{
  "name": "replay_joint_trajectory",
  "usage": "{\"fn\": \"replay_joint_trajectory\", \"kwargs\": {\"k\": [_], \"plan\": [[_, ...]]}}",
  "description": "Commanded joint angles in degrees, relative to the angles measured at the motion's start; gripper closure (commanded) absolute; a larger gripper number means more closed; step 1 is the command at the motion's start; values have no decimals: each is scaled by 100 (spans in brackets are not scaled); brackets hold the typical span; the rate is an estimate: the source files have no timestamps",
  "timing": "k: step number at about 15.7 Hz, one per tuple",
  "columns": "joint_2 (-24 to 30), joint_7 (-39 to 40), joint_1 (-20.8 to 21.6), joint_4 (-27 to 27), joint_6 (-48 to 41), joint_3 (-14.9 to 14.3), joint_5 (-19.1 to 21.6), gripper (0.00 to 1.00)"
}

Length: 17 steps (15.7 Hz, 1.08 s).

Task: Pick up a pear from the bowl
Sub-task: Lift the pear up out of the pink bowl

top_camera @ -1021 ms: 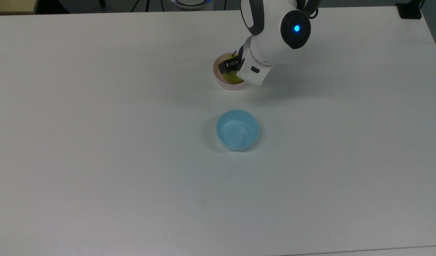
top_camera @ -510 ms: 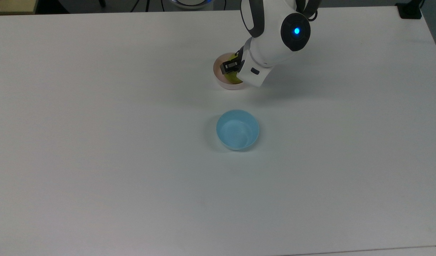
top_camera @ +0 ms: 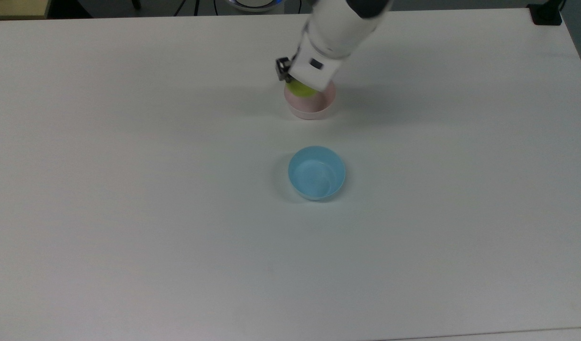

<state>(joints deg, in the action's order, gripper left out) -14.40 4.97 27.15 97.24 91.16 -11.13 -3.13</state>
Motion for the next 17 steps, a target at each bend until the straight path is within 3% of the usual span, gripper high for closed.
{"fn": "replay_joint_trajectory", "kwargs": {"k": [1,2,6,12,15,17], "plan": [[183,241,-1366,-372,-186,619,216,76],[157,267,-1675,-416,-143,743,199,76],[-132,514,-2326,-399,243,744,41,74],[-940,479,-2407,-382,895,744,-504,67],[-1161,452,-2399,-373,1088,744,-513,53],[-1188,452,-2398,-373,1149,744,-522,27]]}}
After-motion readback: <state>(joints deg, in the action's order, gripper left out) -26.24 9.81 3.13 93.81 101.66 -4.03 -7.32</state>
